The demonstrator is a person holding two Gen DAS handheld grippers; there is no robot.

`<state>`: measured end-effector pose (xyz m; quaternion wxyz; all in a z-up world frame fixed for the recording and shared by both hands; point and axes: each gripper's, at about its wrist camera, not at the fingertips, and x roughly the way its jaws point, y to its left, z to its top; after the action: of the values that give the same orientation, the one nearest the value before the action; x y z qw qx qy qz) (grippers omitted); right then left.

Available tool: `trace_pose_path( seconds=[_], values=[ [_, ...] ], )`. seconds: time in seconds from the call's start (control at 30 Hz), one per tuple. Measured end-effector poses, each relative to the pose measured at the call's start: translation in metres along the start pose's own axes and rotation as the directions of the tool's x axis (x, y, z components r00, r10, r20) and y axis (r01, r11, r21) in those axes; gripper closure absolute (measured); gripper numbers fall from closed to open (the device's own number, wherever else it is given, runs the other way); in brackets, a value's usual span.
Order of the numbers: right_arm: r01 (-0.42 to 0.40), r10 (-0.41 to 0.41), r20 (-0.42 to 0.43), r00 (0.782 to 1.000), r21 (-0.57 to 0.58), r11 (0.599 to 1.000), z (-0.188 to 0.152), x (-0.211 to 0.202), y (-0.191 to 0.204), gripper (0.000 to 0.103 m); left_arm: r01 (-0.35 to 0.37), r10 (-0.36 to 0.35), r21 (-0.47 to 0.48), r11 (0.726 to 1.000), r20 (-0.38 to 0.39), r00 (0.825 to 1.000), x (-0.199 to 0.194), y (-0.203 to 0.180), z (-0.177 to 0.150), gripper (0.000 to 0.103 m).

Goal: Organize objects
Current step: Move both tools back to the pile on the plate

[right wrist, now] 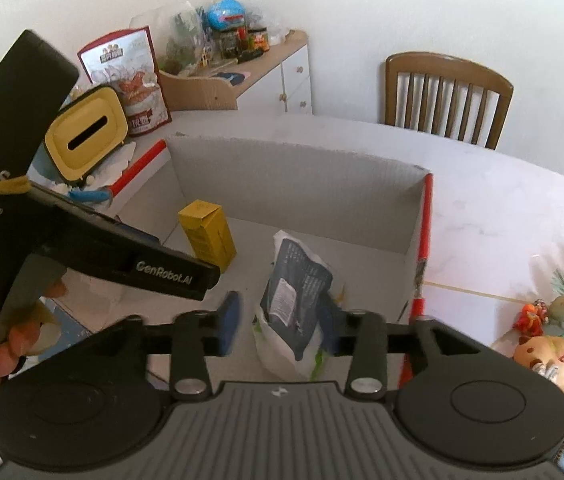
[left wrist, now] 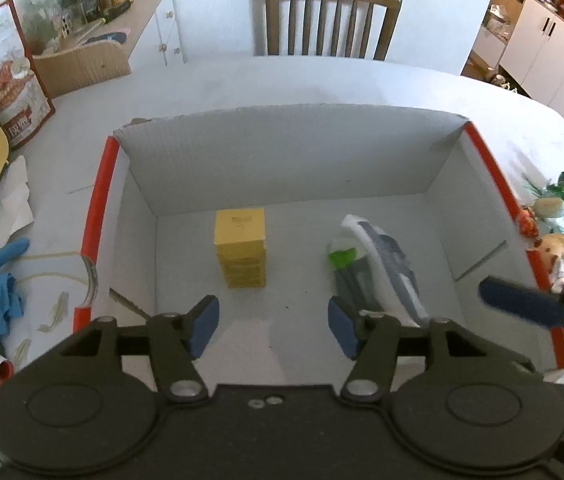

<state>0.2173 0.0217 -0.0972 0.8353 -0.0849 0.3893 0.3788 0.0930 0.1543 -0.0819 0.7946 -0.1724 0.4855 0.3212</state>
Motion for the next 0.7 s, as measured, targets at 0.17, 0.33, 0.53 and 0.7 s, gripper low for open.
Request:
trace_pose_path(
  seconds=[0.17,0.33,0.53,0.7],
  values=[
    [-0.007,0.007,0.033,0.999,0.006,1.000,-0.003,-0.019,-0.006,0.046,-0.010,0.009,0.013,1.000,0.049,0.999,-0.019,-0.012,-0.004,0.038],
    [-0.011,0.010,0.057,0.998,0.020,1.000,-0.006,-0.038,-0.016,0.046,-0.007,0.005,0.021,1.000,0.098,0.995,-0.039,-0.025,-0.007,0.032],
    [-0.022,0.019,0.087,0.996,0.034,0.999,-0.010,-0.062,-0.033,0.038,-0.002,-0.003,0.034,0.999,0.151,0.989,-0.059,-0.049,-0.007,0.029],
    [-0.027,0.022,0.105,0.994,0.044,0.999,-0.015,-0.080,-0.048,0.034,-0.012,0.005,0.036,0.999,0.208,0.978,-0.075,-0.068,-0.009,0.027]
  ],
)
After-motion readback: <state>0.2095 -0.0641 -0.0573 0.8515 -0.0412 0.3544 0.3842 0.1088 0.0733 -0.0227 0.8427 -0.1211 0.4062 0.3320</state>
